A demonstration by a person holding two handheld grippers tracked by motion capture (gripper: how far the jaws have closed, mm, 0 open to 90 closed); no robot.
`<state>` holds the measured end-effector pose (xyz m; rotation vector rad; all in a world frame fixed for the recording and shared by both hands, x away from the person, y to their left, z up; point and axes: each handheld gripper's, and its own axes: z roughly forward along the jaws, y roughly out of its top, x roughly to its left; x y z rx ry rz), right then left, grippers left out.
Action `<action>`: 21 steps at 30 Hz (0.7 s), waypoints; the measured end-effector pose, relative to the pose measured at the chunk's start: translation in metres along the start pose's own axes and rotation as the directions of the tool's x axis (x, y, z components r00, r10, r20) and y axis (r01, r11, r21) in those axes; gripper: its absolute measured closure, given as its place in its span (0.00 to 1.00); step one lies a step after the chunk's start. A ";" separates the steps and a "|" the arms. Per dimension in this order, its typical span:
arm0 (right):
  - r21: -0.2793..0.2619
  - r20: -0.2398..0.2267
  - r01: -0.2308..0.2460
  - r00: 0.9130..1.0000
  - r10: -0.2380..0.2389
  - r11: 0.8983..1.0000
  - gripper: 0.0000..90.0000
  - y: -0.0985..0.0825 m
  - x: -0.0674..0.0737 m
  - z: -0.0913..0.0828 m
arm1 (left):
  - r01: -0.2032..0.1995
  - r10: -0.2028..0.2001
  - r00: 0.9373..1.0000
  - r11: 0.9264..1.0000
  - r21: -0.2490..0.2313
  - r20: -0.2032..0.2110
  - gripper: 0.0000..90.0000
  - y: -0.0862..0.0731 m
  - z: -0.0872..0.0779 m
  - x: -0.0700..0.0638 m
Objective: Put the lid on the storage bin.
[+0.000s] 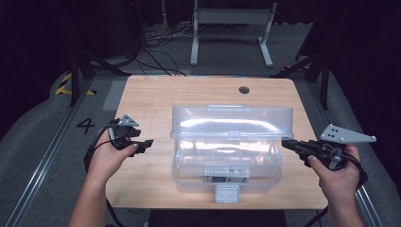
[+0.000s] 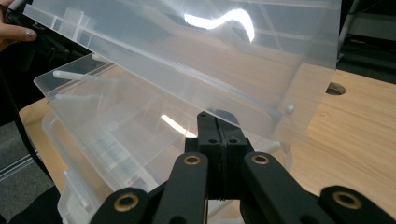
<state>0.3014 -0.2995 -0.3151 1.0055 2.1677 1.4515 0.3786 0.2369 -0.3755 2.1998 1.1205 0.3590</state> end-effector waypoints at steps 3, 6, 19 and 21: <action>0.025 0.001 0.006 1.000 -0.006 1.000 0.99 -0.002 0.003 -0.002 | -0.003 0.003 1.000 1.000 0.001 0.001 0.41 -0.001 0.004 0.001; 0.043 -0.003 0.006 1.000 -0.006 0.999 0.99 -0.005 0.005 -0.003 | -0.004 0.004 0.999 1.000 0.021 -0.032 0.41 -0.002 0.009 0.002; 0.107 0.007 0.004 1.000 -0.005 0.994 1.00 -0.015 0.009 -0.008 | -0.009 0.011 1.000 0.998 0.058 -0.028 0.41 -0.003 0.022 0.006; 0.119 0.013 0.007 1.000 -0.008 0.993 1.00 -0.016 0.010 -0.009 | -0.006 0.008 1.000 0.998 0.059 -0.022 0.41 -0.004 0.022 0.007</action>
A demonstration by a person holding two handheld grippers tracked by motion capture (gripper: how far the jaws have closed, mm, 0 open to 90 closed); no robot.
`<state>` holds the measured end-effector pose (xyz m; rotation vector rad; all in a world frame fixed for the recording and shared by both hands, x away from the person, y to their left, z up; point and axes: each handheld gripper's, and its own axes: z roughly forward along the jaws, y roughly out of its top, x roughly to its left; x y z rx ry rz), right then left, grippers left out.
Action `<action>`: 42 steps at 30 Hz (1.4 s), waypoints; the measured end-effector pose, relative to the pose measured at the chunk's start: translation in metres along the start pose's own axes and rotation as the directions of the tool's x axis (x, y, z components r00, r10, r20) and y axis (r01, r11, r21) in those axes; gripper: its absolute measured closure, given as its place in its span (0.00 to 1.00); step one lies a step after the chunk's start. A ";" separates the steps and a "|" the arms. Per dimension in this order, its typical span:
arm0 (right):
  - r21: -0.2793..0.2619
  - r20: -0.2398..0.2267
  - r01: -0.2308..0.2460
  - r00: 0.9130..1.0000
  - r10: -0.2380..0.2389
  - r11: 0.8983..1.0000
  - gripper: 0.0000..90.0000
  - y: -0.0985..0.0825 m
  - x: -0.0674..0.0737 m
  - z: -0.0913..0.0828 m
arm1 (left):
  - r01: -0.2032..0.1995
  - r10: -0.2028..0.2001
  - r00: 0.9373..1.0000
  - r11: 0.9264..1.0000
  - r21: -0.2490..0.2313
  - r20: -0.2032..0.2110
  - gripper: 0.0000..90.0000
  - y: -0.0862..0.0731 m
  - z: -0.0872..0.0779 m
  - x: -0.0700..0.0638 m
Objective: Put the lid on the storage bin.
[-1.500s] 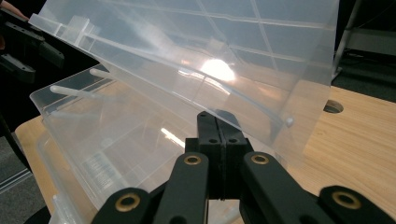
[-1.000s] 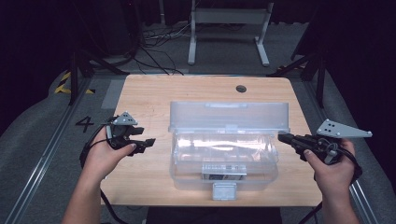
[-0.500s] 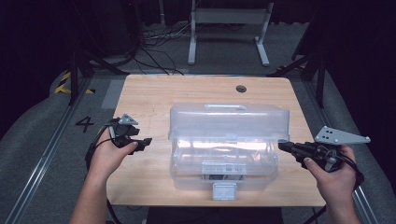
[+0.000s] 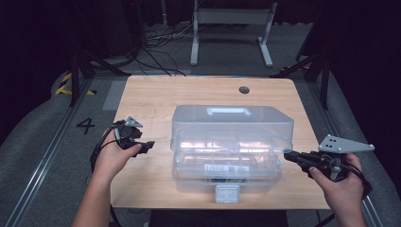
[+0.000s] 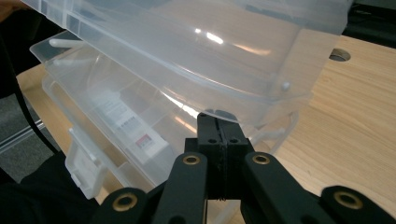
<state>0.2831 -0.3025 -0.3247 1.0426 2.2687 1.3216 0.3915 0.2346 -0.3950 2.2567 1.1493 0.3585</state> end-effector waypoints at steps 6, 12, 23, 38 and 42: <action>0.034 -0.001 -0.007 1.000 0.007 0.999 0.99 -0.004 0.000 0.001 | -0.013 0.013 1.000 1.000 0.021 -0.017 0.40 0.000 0.004 -0.001; 0.071 0.016 0.012 1.000 -0.013 0.997 0.98 -0.004 0.003 0.002 | -0.016 0.017 1.000 0.999 0.033 -0.012 0.40 0.000 0.007 -0.002; 0.120 0.014 0.011 1.000 -0.012 0.993 0.98 -0.007 0.004 0.001 | -0.013 0.014 1.000 0.999 0.041 -0.004 0.40 0.000 0.012 -0.001; 0.197 0.018 0.029 0.999 -0.033 0.980 0.98 -0.012 0.007 0.003 | -0.020 0.019 1.000 0.999 0.046 0.013 0.40 0.003 0.017 -0.002; 0.225 0.011 0.032 0.999 -0.036 0.974 0.98 -0.013 0.007 0.003 | -0.025 0.024 1.000 0.998 0.051 0.019 0.40 0.003 0.019 -0.003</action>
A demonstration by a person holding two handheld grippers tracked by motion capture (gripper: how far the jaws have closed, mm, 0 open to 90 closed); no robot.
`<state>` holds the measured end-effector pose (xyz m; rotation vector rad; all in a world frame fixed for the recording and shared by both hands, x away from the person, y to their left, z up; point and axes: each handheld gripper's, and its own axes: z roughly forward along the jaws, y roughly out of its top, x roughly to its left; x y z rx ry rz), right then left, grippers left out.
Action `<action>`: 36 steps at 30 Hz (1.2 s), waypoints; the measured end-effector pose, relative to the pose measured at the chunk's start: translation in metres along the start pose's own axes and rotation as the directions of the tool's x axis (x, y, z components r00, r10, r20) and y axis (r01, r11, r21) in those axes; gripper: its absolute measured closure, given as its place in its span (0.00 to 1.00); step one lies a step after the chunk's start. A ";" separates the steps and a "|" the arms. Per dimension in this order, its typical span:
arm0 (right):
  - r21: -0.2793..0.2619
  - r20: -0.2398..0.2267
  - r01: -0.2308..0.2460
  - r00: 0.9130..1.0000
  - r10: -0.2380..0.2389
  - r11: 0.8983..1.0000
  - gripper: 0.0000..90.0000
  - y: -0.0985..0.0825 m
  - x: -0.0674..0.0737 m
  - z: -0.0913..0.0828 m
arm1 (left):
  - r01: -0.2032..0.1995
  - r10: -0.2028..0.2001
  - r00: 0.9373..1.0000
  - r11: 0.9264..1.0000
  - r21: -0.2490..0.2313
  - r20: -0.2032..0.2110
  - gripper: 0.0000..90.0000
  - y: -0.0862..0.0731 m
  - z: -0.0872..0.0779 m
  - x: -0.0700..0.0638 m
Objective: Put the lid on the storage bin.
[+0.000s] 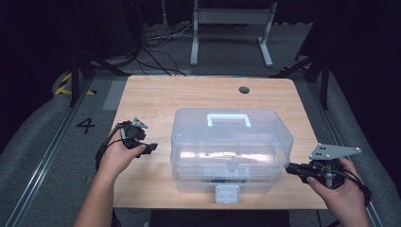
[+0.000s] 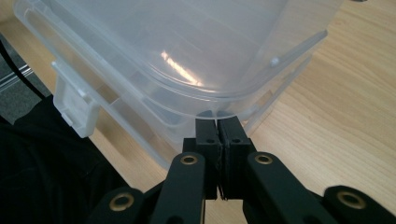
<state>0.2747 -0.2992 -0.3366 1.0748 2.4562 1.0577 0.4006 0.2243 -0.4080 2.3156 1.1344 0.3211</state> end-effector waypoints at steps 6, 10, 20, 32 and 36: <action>0.034 -0.005 0.007 1.000 -0.007 0.999 0.97 -0.002 0.001 0.002 | 0.019 -0.019 1.000 1.000 -0.005 0.007 0.40 0.001 0.000 -0.001; 0.061 -0.010 0.012 1.000 -0.012 0.998 0.96 -0.003 0.001 0.004 | 0.009 -0.009 1.000 1.000 0.001 0.005 0.40 0.002 0.002 0.000; 0.154 -0.023 0.021 1.000 -0.018 0.988 0.94 -0.007 0.003 0.008 | 0.011 -0.011 1.000 1.000 0.000 0.008 0.40 0.004 0.003 0.001; 0.137 -0.023 0.014 1.000 -0.011 0.990 0.92 -0.008 0.001 0.005 | 0.025 -0.025 1.000 1.000 -0.013 0.013 0.41 0.004 0.002 0.000; 0.090 0.004 0.008 1.000 -0.008 0.996 0.84 -0.006 -0.004 -0.004 | 0.024 -0.024 1.000 1.000 -0.020 0.002 0.41 0.003 -0.001 -0.001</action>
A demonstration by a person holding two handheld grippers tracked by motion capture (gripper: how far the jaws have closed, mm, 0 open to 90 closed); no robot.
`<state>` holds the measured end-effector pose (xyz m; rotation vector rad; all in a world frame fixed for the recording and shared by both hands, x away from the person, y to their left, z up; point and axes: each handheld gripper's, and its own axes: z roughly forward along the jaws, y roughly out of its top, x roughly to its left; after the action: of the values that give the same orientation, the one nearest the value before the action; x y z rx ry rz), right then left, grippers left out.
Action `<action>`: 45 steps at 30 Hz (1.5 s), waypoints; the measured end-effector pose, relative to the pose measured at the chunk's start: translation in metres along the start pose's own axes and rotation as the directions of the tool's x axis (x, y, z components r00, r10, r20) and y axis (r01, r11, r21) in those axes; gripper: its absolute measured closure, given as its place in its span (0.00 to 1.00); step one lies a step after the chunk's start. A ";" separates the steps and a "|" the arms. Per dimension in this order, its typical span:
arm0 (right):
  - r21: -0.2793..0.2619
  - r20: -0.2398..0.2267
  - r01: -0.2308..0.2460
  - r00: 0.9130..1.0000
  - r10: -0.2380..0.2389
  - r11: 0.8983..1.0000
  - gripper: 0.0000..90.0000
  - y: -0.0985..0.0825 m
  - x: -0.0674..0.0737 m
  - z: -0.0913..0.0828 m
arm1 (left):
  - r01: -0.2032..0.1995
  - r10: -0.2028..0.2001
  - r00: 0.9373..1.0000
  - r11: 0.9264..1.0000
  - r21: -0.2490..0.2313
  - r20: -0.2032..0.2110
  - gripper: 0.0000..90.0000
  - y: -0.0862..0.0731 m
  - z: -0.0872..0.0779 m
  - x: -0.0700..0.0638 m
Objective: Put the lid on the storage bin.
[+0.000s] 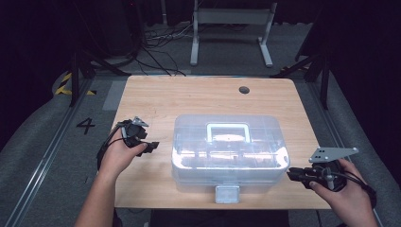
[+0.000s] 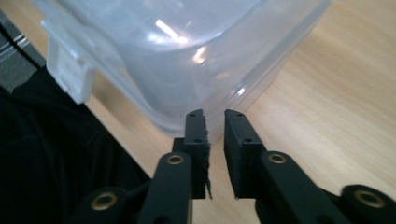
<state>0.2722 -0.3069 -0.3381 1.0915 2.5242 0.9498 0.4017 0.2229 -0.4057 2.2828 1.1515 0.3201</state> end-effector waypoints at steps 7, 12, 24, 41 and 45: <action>-0.096 0.014 -0.021 1.000 0.022 0.995 0.64 0.005 -0.008 -0.012 | 0.001 -0.001 1.000 1.000 -0.005 -0.012 0.41 -0.006 -0.003 -0.002; -0.160 0.048 -0.011 0.999 0.019 0.987 0.54 0.011 -0.020 -0.023 | 0.016 -0.016 1.000 1.000 -0.004 -0.006 0.40 -0.015 -0.008 -0.002; -0.279 0.059 -0.022 0.997 0.040 0.960 0.40 0.019 -0.062 -0.023 | 0.024 -0.024 1.000 1.000 -0.004 0.002 0.38 -0.030 -0.015 0.001; -0.216 0.137 -0.083 0.984 0.114 0.973 0.37 -0.007 -0.128 0.018 | -0.031 0.031 0.998 0.999 -0.005 -0.049 0.35 -0.031 -0.009 0.009; -0.186 0.154 -0.117 0.977 0.147 0.975 0.37 -0.016 -0.137 0.030 | -0.052 0.052 0.997 0.999 -0.005 -0.062 0.34 -0.031 -0.008 0.012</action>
<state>0.3720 -0.3995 -0.3768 1.2406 2.2110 1.0464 0.3847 0.2505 -0.4175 2.3149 1.1208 0.4165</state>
